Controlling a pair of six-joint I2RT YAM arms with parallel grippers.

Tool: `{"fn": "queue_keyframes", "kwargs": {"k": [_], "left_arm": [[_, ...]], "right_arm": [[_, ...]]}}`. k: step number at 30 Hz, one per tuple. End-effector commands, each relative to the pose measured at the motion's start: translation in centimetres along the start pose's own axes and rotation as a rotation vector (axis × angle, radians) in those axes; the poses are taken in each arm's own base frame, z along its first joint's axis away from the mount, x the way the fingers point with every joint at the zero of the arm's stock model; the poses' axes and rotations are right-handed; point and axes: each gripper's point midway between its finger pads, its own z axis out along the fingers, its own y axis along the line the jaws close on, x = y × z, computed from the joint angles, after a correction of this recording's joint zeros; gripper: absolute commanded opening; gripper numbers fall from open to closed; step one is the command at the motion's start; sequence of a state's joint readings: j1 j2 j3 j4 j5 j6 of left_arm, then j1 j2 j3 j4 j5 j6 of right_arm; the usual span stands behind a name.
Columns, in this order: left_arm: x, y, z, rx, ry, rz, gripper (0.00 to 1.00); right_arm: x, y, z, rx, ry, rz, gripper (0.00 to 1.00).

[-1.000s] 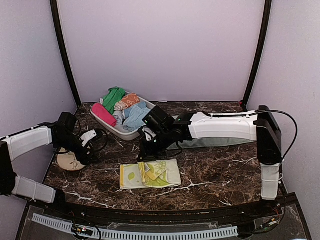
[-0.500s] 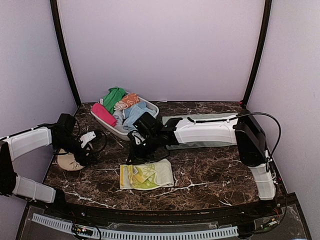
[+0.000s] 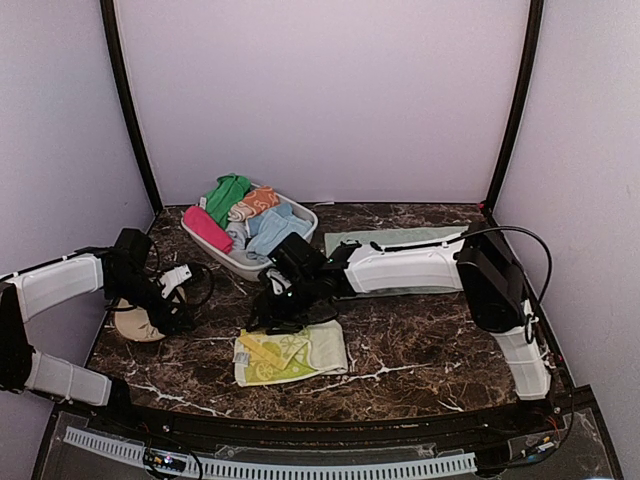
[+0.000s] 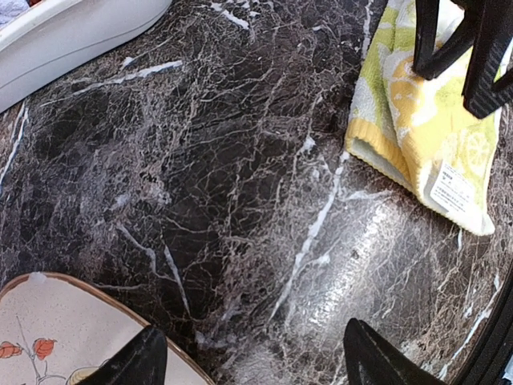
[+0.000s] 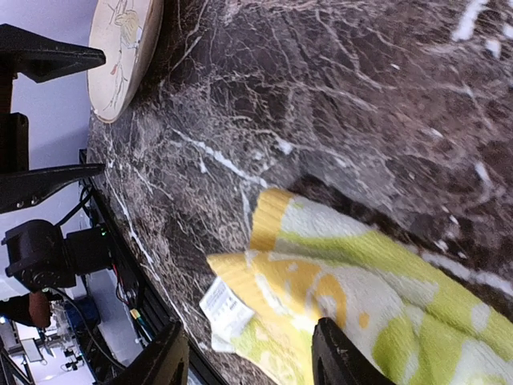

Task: Roll the towels
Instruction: Fold the towel at the center of the board, then smooth out the towel at the center of the board.

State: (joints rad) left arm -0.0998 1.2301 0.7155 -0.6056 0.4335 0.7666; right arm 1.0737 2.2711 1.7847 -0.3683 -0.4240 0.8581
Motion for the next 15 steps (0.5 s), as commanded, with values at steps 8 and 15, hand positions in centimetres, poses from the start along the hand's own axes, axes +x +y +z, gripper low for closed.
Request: {"fn": "queue_keyframes", "kwargs": {"k": [8,15], "left_arm": [[-5.1,-7.6,0.4,0.191,-0.014,0.24,0.73],[-7.2,-12.6,4.4,0.296,0.124,0.478,0.64]], "right_arm": [[0.3,-6.8,-11.0,0.068,-0.165,0.085,0.49],[0.8,-10.5,-10.6,0.117,-0.154,0.13,0.36]]}}
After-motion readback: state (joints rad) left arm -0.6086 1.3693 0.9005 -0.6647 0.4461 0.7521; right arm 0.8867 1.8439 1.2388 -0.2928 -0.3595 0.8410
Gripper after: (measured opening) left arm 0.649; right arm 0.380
